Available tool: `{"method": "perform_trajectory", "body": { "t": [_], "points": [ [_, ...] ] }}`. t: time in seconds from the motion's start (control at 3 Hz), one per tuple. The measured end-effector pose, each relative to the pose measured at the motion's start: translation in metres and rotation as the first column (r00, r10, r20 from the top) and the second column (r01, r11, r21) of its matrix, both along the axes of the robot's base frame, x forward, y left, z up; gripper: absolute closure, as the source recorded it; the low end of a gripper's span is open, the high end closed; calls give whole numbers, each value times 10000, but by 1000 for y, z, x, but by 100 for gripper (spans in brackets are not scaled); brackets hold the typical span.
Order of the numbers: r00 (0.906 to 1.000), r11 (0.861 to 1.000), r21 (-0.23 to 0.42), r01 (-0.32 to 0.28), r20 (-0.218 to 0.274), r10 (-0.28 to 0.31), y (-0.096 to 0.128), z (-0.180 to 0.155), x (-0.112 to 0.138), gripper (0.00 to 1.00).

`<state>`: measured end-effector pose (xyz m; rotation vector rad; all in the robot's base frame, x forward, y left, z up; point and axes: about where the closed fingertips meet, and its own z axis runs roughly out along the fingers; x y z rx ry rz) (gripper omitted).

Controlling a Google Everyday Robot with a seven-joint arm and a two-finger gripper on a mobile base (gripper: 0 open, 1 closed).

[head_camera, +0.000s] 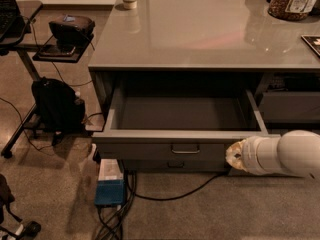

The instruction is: Close top drawer

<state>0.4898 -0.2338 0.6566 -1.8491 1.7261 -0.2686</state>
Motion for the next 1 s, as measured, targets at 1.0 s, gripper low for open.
{"method": "perform_trajectory", "body": {
  "t": [1.0],
  "points": [
    [9988,9977,-494,465,141,-459,-20,-7,39,81]
  ]
}}
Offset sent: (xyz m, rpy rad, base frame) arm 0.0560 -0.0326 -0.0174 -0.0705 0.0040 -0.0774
